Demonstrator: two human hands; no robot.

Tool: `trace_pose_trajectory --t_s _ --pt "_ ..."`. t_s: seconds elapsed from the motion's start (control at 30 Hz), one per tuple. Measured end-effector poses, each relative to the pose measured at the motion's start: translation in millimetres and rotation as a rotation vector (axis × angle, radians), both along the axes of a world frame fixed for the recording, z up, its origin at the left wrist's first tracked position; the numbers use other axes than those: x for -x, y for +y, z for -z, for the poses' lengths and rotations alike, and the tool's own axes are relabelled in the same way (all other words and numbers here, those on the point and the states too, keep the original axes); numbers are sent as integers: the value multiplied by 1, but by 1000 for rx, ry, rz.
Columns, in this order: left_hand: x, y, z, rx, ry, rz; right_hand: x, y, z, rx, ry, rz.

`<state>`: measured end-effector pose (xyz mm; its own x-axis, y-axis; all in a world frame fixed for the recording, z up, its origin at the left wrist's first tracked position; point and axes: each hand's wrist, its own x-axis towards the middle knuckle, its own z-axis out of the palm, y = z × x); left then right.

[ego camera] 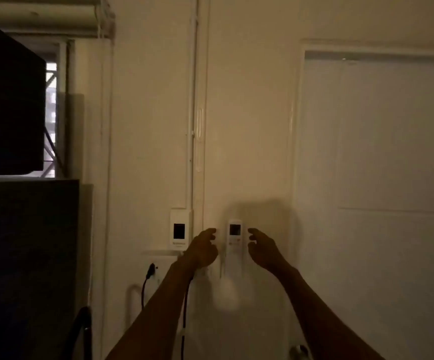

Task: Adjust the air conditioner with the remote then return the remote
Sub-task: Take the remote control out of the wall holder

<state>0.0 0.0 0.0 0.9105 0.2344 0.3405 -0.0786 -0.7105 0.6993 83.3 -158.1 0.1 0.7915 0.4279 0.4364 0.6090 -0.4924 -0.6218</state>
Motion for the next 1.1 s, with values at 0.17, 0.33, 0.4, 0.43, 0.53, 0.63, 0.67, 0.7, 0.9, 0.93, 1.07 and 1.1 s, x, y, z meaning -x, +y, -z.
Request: trace_pose_trajectory --t_s 0.17,0.33,0.4,0.43,0.53,0.63,0.67,0.7,0.9,0.93,1.07,1.1 --pt "-42 -13 19 201 -59 -53 -37 24 19 -143 76 -29" --pt "-62 -21 27 360 -152 -62 -50 37 39 -323 -17 -24" --pt "-65 -22 27 401 -169 -72 -48 39 44 -394 -34 -25" --pt "-66 -22 28 423 -176 -70 -47 39 45 -422 -40 -22" --pt "-64 -27 21 439 -227 -75 -42 42 39 -489 -81 16" --pt "-61 -28 -4 416 -305 -43 -40 45 9 -552 -134 14" --pt "-59 -27 -15 399 -335 -34 -39 45 -4 -554 -162 1" --pt "-55 -25 -26 387 -372 -33 -37 44 -19 -549 -186 -20" --pt "-11 -11 -83 366 -561 12 -1 44 -86 -558 -267 -119" --pt "0 -10 -90 360 -577 21 9 45 -93 -558 -274 -139" --pt "43 1 -106 371 -599 29 47 47 -108 -530 -330 -190" --pt "55 2 -108 382 -596 33 57 48 -109 -533 -337 -197"
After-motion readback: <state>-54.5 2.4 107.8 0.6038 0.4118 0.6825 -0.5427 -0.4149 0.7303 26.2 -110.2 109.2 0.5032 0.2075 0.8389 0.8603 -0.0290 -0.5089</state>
